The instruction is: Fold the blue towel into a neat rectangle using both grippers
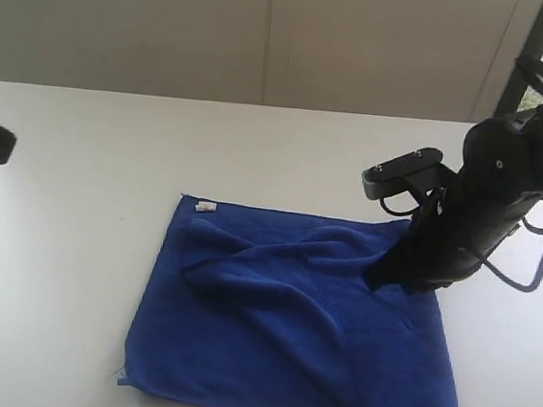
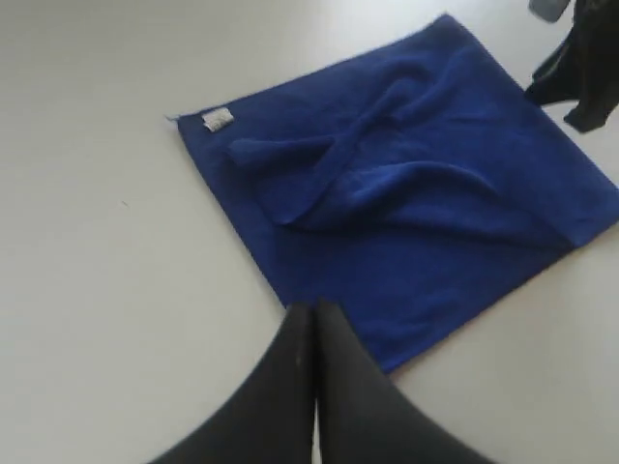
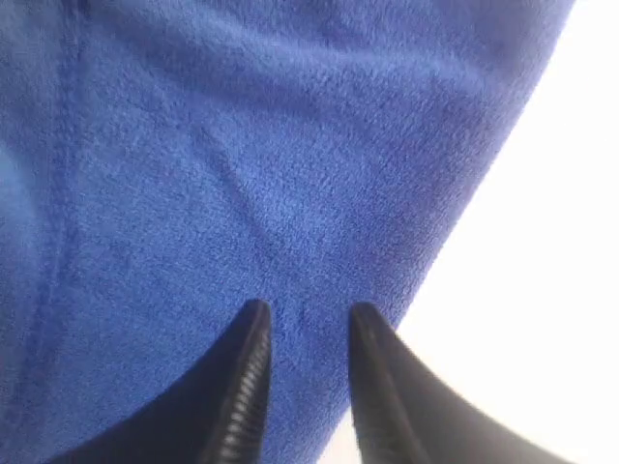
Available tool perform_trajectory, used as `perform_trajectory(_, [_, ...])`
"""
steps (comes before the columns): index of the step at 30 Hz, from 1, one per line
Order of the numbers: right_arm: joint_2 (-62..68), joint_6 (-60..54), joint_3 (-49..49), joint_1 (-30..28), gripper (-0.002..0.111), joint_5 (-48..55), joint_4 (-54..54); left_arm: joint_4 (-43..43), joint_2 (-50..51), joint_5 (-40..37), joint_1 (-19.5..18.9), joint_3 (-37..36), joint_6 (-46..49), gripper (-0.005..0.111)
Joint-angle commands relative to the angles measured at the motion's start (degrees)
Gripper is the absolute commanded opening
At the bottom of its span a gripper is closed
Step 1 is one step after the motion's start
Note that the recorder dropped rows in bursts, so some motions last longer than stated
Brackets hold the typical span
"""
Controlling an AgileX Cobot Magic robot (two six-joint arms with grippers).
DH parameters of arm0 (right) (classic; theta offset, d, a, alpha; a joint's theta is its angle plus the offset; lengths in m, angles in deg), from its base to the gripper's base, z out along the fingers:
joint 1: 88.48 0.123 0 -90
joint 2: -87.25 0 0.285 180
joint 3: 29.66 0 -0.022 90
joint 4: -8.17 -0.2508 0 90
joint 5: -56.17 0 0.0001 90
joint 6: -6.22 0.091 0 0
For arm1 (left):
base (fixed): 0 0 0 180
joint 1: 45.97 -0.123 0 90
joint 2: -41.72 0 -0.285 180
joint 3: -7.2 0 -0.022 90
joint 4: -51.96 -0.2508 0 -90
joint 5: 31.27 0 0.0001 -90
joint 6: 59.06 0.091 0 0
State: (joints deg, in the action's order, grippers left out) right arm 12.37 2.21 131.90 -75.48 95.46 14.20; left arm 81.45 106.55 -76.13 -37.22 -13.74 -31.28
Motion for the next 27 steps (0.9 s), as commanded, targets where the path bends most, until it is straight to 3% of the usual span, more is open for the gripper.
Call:
perform_trajectory(1, [-1.83, -6.65, -0.17, -0.43, 0.037, -0.81, -6.88, 0.88, 17.46, -12.06, -0.07, 12.19, 4.71, 0.0])
perform_trajectory(6, [-1.83, -29.99, -0.17, -0.43, 0.041, -2.13, -29.12, 4.09, 37.87, -25.11, -0.07, 24.85, 10.79, 0.0])
perform_trajectory(10, [-0.8, -41.3, 0.05, -0.43, 0.041, -7.55, -41.86, 7.54, 49.24, -25.11, -0.07, 30.67, 13.4, 0.0])
perform_trajectory(16, [7.41, -46.16, 4.43, -0.54, 0.041, -10.58, -43.06, 7.54, 55.68, -25.11, -0.07, 31.47, 17.7, 0.0])
perform_trajectory(27, [20.59, -46.91, 15.4, -0.54, 0.041, -9.31, -43.06, 6.11, 55.36, -19.09, -0.07, 31.47, 20.0, 0.0])
